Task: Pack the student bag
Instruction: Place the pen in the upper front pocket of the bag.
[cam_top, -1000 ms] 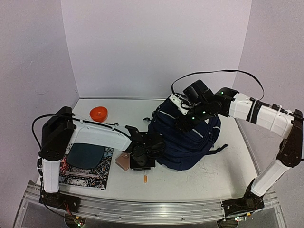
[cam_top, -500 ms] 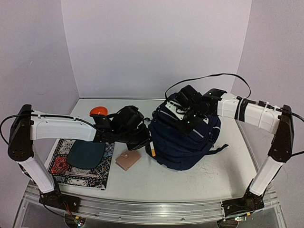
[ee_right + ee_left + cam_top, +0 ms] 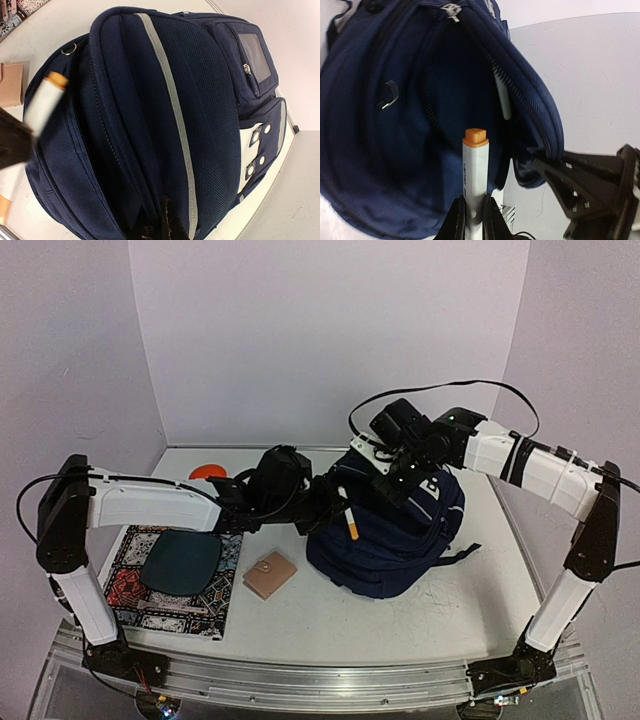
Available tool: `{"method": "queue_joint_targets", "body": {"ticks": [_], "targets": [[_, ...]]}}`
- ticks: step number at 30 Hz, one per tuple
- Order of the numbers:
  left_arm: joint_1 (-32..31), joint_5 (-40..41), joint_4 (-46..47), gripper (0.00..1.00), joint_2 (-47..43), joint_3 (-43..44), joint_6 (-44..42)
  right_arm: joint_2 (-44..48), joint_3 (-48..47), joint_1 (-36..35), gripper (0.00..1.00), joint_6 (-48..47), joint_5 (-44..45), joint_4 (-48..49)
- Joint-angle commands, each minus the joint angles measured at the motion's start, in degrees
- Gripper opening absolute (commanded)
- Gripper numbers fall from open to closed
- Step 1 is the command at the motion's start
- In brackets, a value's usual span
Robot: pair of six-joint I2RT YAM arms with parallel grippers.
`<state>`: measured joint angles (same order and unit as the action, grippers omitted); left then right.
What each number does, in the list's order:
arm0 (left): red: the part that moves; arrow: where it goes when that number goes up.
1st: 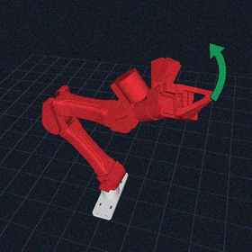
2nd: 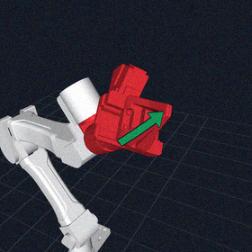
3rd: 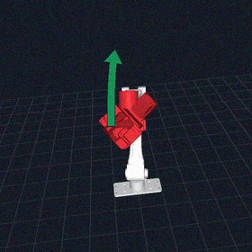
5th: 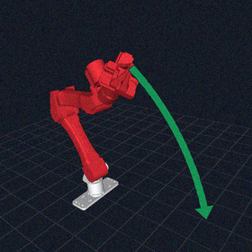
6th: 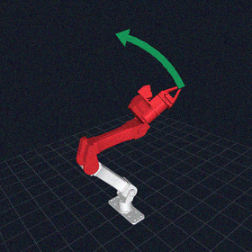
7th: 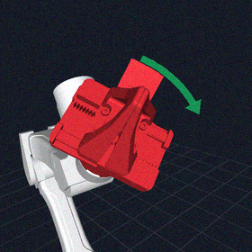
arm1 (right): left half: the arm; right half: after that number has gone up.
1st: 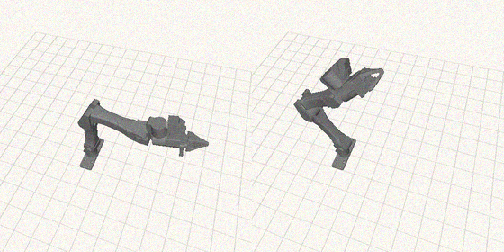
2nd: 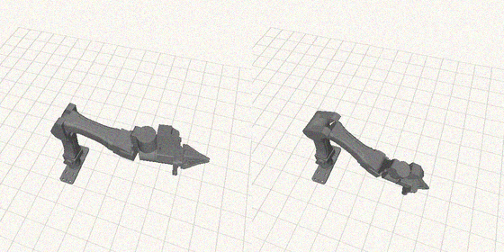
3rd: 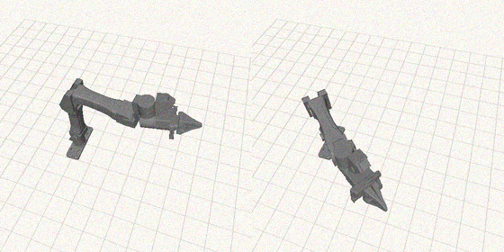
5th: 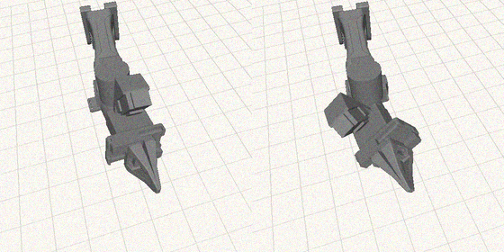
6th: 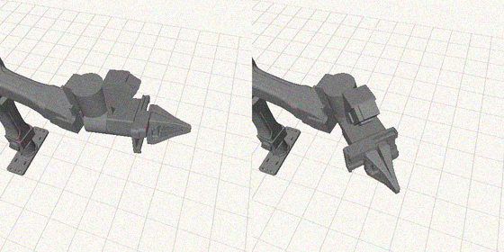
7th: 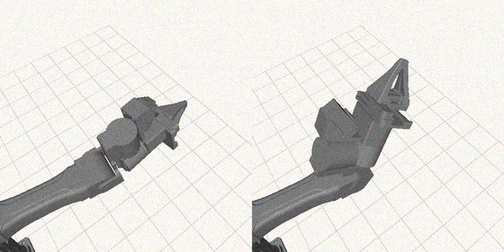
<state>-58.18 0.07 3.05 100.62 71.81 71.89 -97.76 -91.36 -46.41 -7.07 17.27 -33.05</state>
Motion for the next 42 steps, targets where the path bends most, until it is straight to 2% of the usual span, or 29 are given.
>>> {"method": "queue_joint_targets", "body": {"ticks": [1,10,17,19,24,32,36,42], "targets": [[0.8,-1.6,5.6,0.0,5.4,7.2,1.0,2.0,-4.5,0.2,0.0,0.8,-0.7,-2.0],[1.4,4.9,6.3,0.0,13.2,14.1,8.6,2.8,-6.8,0.2,0.0,2.1,-3.9,-1.9],[1.7,10.7,6.5,0.01,17.8,21.4,10.5,3.0,-6.8,0.3,0.0,3.2,-5.1,-1.8],[1.8,11.6,6.5,0.05,19.4,23.8,11.1,2.9,-6.8,0.3,0.0,3.4,-5.2,-1.8],[1.7,11.4,6.5,0.28,21.9,27.6,10.3,2.5,-7.1,0.2,0.0,3.8,-5.3,-1.5],[1.7,11.4,6.4,0.45,17.6,22.7,7.7,1.9,-7.4,0.3,0.0,4.0,-4.4,-1.3],[1.8,10.0,6.3,0.47,14.2,19.9,5.5,1.5,-7.5,0.2,0.0,4.4,-4.3,-1.2],[1.8,10.8,4.3,0.48,3.4,9.8,-2.3,1.0,-7.1,0.3,0.0,4.6,-4.4,-1.2]]}}
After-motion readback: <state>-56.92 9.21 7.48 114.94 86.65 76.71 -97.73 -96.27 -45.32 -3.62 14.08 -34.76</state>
